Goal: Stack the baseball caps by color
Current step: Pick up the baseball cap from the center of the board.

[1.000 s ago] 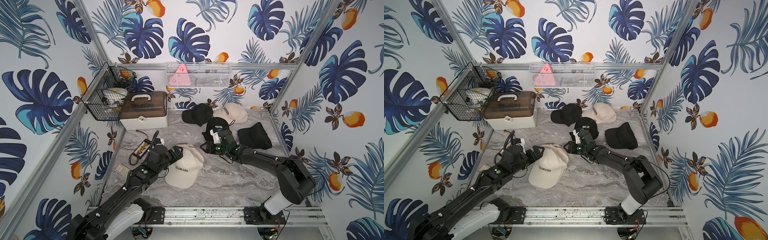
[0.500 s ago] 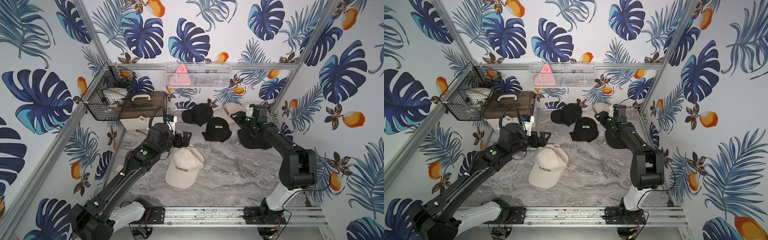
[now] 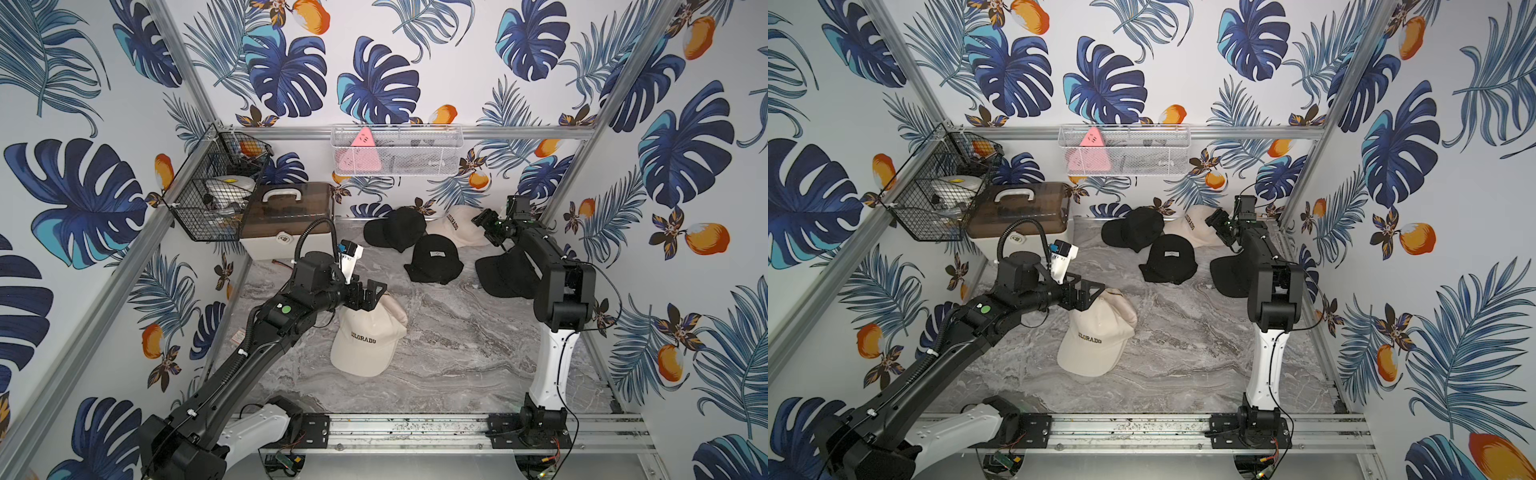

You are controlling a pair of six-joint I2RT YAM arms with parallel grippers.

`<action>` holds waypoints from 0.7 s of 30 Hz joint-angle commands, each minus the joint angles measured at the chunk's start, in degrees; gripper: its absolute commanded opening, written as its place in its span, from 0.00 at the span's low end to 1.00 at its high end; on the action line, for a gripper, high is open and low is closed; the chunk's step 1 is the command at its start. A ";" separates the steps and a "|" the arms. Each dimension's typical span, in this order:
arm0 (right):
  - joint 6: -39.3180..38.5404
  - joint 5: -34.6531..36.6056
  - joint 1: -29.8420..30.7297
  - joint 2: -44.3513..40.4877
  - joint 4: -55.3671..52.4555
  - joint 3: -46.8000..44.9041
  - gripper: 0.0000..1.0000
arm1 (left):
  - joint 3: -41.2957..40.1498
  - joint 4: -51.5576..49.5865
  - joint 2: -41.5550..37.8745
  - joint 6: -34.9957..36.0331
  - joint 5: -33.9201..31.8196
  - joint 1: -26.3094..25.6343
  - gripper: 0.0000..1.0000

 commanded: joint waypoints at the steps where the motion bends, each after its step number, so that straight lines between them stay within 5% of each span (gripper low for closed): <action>1: -2.34 4.68 0.09 3.10 -3.29 5.16 0.89 | -0.43 1.61 -0.56 0.59 3.38 1.27 0.99; 10: -7.95 14.12 0.20 9.01 -5.50 12.19 1.00 | -2.67 6.79 -0.93 -4.14 10.99 5.97 0.99; 16: -9.15 4.35 0.21 16.85 -6.55 22.59 1.00 | -2.76 7.33 0.97 -5.73 13.20 7.39 0.99; 21: -6.65 1.17 0.12 17.17 -2.41 20.03 0.95 | -2.69 7.77 2.61 -7.02 15.16 8.55 0.99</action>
